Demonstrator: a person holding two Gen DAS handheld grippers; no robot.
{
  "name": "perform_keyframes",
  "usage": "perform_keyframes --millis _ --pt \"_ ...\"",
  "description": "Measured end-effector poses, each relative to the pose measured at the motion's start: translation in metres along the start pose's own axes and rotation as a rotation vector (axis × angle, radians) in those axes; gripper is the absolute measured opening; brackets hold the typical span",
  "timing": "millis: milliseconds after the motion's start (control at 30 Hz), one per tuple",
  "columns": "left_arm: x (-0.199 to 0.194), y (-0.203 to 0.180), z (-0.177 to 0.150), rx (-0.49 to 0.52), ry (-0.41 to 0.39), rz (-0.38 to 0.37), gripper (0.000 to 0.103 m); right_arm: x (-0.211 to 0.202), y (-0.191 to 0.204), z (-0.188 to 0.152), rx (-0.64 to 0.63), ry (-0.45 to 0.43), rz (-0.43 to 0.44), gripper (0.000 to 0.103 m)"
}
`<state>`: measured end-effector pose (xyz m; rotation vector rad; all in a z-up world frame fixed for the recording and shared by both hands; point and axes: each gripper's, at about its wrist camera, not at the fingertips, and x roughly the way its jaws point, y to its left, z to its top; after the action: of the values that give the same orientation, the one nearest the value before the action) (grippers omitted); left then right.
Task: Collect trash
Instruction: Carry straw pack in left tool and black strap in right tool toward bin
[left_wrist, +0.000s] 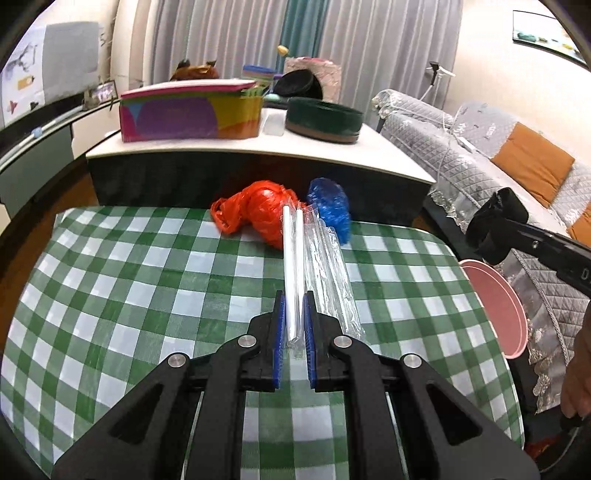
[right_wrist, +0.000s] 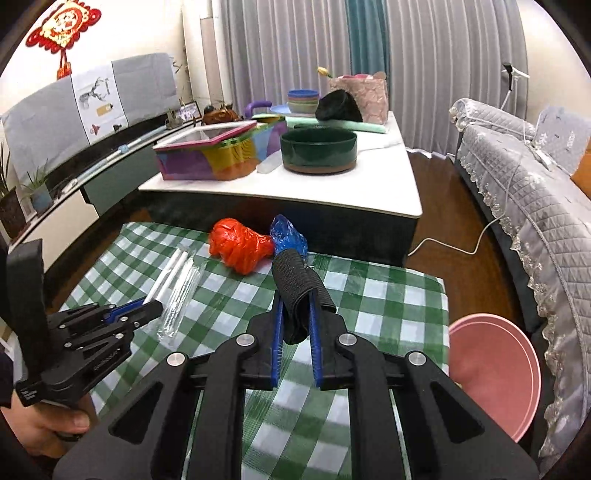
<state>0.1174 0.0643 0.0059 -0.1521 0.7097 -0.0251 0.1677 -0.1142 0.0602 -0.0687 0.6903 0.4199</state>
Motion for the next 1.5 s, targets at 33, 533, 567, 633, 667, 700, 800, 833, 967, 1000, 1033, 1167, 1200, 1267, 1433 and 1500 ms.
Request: perform_keyframes --millis 33,533,567,633,667,700,800,833,967,1000,1033,1167,1200,1267,1433,1500 --pt "-0.003 -0.002 0.000 0.005 -0.004 -0.001 0.010 -0.007 0.000 0.000 -0.001 -0.007 -0.002 0.013" --pt "-0.028 -0.021 -0.018 0.084 -0.048 -0.016 0.010 -0.033 -0.027 -0.029 0.032 -0.073 -0.041 0.013" --pt "-0.027 -0.023 -0.019 0.087 -0.048 -0.017 0.010 -0.034 -0.028 -0.031 0.020 -0.074 -0.049 0.013" --pt "-0.025 -0.030 -0.021 0.098 -0.049 -0.026 0.010 -0.036 -0.033 -0.036 0.004 -0.075 -0.073 0.013" --pt "-0.023 -0.033 -0.022 0.104 -0.050 -0.032 0.010 -0.037 -0.036 -0.037 0.009 -0.075 -0.075 0.013" --pt "-0.022 -0.036 -0.023 0.109 -0.051 -0.036 0.010 -0.038 -0.039 -0.038 0.017 -0.076 -0.076 0.013" --pt "-0.018 -0.047 -0.027 0.133 -0.052 -0.048 0.010 -0.045 -0.048 -0.039 0.023 -0.094 -0.093 0.013" --pt "-0.016 -0.052 -0.029 0.139 -0.049 -0.055 0.010 -0.048 -0.052 -0.039 0.028 -0.100 -0.096 0.013" --pt "-0.010 -0.067 -0.032 0.155 -0.039 -0.068 0.010 -0.056 -0.065 -0.043 0.040 -0.109 -0.107 0.013" --pt "-0.009 -0.071 -0.033 0.158 -0.040 -0.072 0.010 -0.057 -0.069 -0.044 0.044 -0.109 -0.111 0.013" --pt "-0.008 -0.075 -0.033 0.163 -0.040 -0.076 0.010 -0.058 -0.072 -0.045 0.046 -0.109 -0.114 0.013" --pt "-0.005 -0.088 -0.035 0.175 -0.038 -0.092 0.010 -0.063 -0.088 -0.050 0.065 -0.112 -0.129 0.013" --pt "-0.003 -0.091 -0.036 0.177 -0.037 -0.094 0.010 -0.064 -0.092 -0.051 0.069 -0.114 -0.132 0.013" --pt "-0.001 -0.096 -0.037 0.183 -0.031 -0.100 0.010 -0.067 -0.099 -0.053 0.082 -0.116 -0.137 0.013" --pt "0.005 -0.110 -0.039 0.198 -0.025 -0.112 0.010 -0.073 -0.113 -0.056 0.097 -0.122 -0.153 0.013" --pt "0.008 -0.116 -0.039 0.204 -0.022 -0.118 0.010 -0.073 -0.116 -0.057 0.099 -0.122 -0.158 0.013"
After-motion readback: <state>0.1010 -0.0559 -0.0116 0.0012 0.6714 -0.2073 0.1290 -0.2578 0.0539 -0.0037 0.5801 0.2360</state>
